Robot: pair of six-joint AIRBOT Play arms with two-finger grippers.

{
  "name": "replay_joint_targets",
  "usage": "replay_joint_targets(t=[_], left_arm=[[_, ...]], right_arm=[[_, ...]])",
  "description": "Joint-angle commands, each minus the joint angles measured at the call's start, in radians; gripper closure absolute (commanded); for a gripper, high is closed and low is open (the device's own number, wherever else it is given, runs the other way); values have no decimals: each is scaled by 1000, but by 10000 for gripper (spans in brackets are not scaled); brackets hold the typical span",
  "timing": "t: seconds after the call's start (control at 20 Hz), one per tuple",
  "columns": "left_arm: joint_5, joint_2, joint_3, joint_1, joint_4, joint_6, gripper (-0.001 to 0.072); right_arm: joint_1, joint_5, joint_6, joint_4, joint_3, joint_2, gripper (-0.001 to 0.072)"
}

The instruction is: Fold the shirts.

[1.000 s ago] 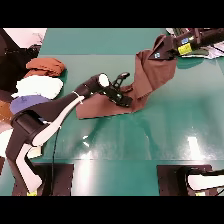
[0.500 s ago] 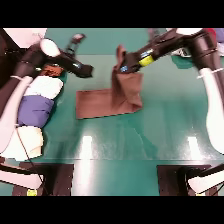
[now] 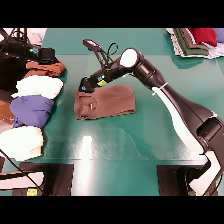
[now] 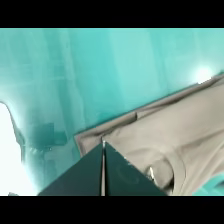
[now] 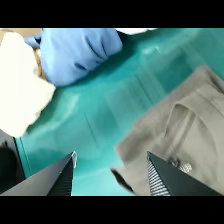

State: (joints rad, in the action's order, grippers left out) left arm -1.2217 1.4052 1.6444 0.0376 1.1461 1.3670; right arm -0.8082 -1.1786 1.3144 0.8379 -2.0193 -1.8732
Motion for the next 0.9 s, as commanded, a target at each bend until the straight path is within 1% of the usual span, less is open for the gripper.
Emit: replay_joint_targets(t=[0.0,0.1,0.2,0.3,0.35,0.45,0.5,0.6,0.7,0.85], left_arm=[[-68,-15,0,22,-2,-14,683],[-72,-15,0,23,-2,-14,683],[-72,-15,0,22,-3,-14,682],[-72,-15,0,22,-6,-14,683],[-72,-15,0,22,-8,-14,683],[-71,-15,0,22,-24,-14,682],[-68,-15,0,21,-35,-14,682],[-55,-12,-2,11,-38,-14,682],[-47,-11,-2,-7,-39,-14,682],[-43,-11,-3,-32,-40,-37,682]], right_arm=[[80,-175,-5,92,71,71,214],[173,-228,9,142,203,148,214],[278,-219,13,141,372,226,213],[385,-146,13,134,541,294,213],[439,-95,13,116,620,317,196],[528,-18,12,28,739,325,-7],[556,5,11,-20,775,309,-6],[576,10,-42,-120,798,246,-2],[554,12,-75,-203,770,166,0],[487,-2,-80,-246,661,44,1]])
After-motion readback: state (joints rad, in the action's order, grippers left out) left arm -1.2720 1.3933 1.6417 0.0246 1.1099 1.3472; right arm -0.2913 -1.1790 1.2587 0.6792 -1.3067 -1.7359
